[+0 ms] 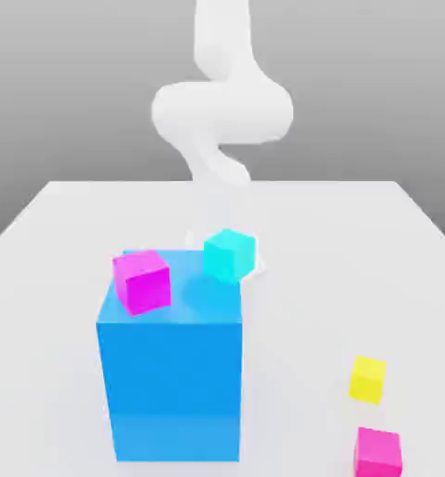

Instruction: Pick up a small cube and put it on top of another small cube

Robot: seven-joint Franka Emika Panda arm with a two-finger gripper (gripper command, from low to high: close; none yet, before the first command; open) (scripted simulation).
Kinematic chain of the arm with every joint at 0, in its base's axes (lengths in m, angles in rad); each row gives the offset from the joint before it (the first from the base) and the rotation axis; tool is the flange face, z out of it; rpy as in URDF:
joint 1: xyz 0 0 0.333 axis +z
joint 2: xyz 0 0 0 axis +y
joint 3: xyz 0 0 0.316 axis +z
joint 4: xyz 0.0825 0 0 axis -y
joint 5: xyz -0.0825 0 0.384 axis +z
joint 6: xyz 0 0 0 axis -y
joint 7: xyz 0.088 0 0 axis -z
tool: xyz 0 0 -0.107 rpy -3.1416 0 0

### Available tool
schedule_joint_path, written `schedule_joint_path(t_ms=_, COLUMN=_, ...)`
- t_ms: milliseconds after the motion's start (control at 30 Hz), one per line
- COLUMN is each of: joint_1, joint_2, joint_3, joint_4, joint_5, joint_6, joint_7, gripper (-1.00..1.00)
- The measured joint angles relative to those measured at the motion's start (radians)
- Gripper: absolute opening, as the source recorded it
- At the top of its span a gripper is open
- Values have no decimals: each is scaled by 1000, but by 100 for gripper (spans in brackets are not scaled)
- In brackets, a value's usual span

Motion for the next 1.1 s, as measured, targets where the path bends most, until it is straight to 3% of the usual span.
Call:
schedule_joint_path(t_ms=267, joint_1=167, joint_2=298, joint_3=-69, joint_4=-2, joint_5=94, joint_6=84, joint_7=-314, gripper=0)
schedule_joint_path(t_ms=600, joint_1=285, joint_2=660, joint_3=-53, joint_4=-6, joint_5=176, joint_6=189, joint_7=-676, gripper=0)
schedule_joint_path(t_ms=767, joint_1=323, joint_2=833, joint_3=-33, joint_4=-10, joint_5=150, joint_6=249, joint_7=-808, gripper=0)
schedule_joint_path(t_ms=967, joint_1=359, joint_2=1030, joint_3=-20, joint_4=-15, joint_5=35, joint_6=328, joint_7=-904, gripper=0)
schedule_joint_path(t_ms=1100, joint_1=359, joint_2=1174, joint_3=-12, joint_4=9, joint_5=26, joint_6=432, joint_7=-922, gripper=0)
